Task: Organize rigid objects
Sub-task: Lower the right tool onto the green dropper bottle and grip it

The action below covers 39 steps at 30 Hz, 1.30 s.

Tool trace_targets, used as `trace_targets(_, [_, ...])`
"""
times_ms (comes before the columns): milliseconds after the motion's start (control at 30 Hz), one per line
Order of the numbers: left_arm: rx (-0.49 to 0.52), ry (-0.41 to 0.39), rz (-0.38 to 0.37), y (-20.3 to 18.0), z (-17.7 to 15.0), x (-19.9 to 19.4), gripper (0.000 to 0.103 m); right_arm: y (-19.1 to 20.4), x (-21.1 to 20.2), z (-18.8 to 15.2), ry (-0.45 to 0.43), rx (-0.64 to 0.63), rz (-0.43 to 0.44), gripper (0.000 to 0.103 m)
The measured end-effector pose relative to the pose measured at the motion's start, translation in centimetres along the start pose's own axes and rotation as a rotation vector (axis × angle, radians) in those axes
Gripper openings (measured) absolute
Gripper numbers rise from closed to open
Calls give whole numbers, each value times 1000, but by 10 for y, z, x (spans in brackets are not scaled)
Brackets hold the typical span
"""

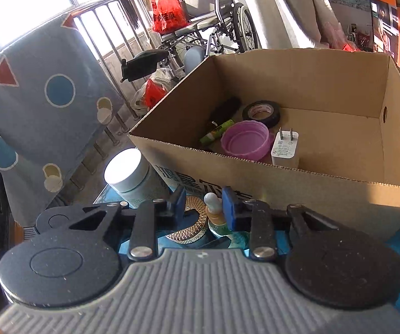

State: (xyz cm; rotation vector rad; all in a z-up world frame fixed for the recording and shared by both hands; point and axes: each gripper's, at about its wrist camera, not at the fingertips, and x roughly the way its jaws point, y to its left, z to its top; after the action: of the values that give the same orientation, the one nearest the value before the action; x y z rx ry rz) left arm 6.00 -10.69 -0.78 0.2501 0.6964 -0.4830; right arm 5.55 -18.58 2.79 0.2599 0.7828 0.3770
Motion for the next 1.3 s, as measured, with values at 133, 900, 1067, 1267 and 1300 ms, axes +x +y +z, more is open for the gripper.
trace_targets(133, [11,2,10,0,1,7,29,-3,8,4,-8,-7,-16,12])
trace_targets(900, [44,-59,-105,-19,-23,-11,32,-38,-29,-10,8,51,-36,11])
trace_targets(1067, [85,-72,-76,-25,-26,-14,33,-40,-28,-8,15,62,-28,11])
trace_targets(1267, [96,-60,-66,-29,-20,-6,38,-39,-28,-8,17,65,-19,12])
trace_targets(1300, [96,-60,-67,-29,-19,-4,38,-39,-28,-9,18,64,-20,13])
